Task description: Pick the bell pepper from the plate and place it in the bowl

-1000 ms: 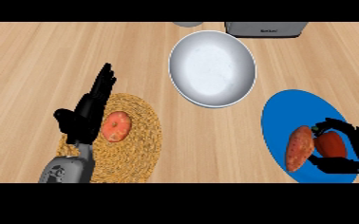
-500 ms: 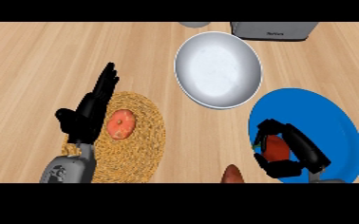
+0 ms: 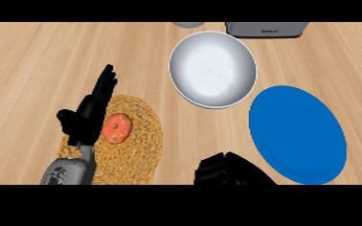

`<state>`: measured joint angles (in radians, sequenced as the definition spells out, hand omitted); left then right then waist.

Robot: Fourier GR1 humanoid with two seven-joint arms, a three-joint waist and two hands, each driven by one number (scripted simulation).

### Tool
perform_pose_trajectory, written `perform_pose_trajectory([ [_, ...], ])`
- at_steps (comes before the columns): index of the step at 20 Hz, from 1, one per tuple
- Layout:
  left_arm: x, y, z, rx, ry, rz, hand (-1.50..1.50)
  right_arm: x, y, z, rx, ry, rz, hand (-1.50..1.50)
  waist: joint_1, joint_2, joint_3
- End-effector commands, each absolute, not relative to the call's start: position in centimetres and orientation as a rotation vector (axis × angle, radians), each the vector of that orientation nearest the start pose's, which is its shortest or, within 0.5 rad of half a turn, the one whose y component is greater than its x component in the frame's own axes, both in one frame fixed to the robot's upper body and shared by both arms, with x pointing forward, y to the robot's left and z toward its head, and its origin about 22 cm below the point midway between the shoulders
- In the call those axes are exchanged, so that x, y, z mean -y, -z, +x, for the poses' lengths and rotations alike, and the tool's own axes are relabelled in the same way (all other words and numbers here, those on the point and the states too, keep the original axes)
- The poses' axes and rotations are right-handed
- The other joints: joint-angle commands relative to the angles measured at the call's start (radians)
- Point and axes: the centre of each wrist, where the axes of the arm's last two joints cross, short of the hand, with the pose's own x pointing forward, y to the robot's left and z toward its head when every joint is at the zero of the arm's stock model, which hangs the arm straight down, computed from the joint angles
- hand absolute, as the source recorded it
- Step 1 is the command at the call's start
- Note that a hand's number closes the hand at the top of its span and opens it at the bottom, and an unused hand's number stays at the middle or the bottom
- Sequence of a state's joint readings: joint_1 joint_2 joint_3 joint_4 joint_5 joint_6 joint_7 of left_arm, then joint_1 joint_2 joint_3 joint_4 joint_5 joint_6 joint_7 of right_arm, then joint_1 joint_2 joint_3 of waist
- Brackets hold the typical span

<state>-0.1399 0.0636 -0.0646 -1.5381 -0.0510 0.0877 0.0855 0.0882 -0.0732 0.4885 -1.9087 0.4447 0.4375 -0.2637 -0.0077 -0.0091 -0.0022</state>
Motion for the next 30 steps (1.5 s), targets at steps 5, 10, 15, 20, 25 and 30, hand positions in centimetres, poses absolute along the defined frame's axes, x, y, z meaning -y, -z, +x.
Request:
perform_pose_trajectory([
  [5,-23.0,-2.2,27.2,1.596,0.107,0.079,0.00,14.4,-16.5,12.3,2.136,-0.969,0.268,1.50,-0.005,0.004,0.000],
  [10,-20.8,-3.2,26.6,1.581,0.119,0.053,0.00,13.4,-20.4,12.3,2.103,-0.995,0.129,1.50,0.015,0.005,0.000],
  [15,-21.5,-2.9,27.9,1.589,0.119,0.044,0.00,11.6,-23.6,15.4,2.083,-0.966,0.087,1.50,0.017,0.009,0.000],
  [20,-21.8,-3.0,28.3,1.604,0.106,0.060,0.00,9.6,-26.5,18.6,2.067,-0.923,-0.044,1.50,0.014,0.008,0.001],
  [25,-19.6,-2.1,26.7,1.593,0.123,0.059,0.00,8.8,-27.8,22.2,2.025,-0.962,-0.161,1.50,0.013,0.008,0.001],
  [30,-20.9,-2.7,27.8,1.601,0.106,0.059,0.00,9.5,-25.8,26.6,1.989,-1.096,-0.404,1.50,0.015,0.013,0.002],
])
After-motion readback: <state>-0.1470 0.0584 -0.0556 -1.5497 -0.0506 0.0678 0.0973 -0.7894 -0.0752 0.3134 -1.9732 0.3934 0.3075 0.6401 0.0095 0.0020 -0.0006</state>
